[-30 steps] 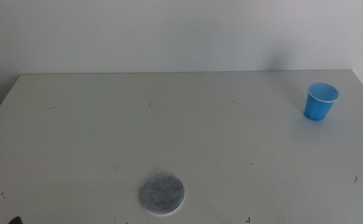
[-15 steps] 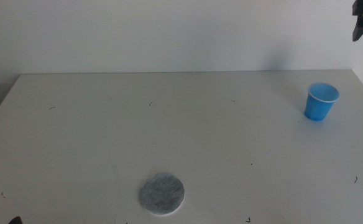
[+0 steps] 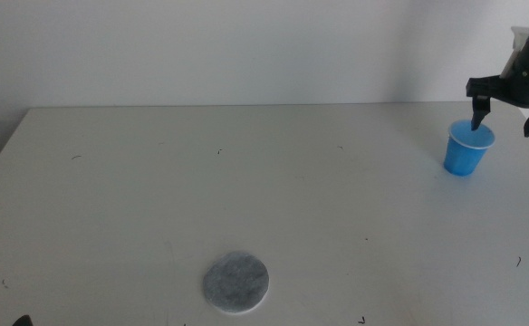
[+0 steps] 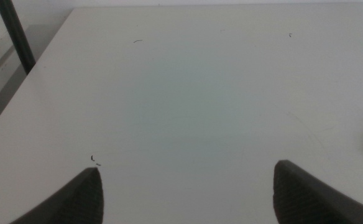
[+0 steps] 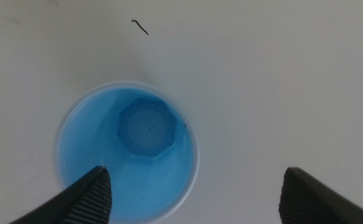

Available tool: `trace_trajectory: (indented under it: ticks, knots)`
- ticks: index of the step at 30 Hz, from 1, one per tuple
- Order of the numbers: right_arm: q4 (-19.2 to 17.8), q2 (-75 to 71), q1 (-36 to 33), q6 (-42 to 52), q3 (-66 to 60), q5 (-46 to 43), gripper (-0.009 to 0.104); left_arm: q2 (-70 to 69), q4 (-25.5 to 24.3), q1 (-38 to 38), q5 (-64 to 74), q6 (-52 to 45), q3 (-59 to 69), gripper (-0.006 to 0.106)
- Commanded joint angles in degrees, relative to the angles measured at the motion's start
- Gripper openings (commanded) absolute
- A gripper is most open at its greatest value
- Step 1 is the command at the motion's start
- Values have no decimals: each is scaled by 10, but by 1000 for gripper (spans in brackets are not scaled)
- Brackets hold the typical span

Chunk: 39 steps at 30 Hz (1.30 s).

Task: Place an empty cup on a cup mat.

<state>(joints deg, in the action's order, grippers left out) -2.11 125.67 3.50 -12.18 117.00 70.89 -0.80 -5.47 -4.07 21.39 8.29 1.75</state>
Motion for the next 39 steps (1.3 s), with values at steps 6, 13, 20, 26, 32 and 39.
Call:
trace_trajectory:
  ticks: [6, 13, 20, 26, 32, 39]
  knots:
    - [-7, 19, 6, -1, 19, -61, 67, -7, -1, 1, -38, 2, -3, 105]
    - [-6, 36, 6, -1, 19, -80, 28, -7, -1, 1, -38, 2, -3, 105]
    - [-7, 33, 6, -1, 19, -77, -1, -7, -1, 1, -38, 2, -3, 105]
    - [18, -6, 4, 4, 19, -61, -1, -7, -1, 1, -38, 2, -3, 105]
    - [38, -75, -1, 36, 6, -42, -1, -7, -1, 1, -38, 2, -3, 105]
    - [78, -197, -21, 59, -114, -88, -1, -7, -1, 1, -38, 2, -3, 105]
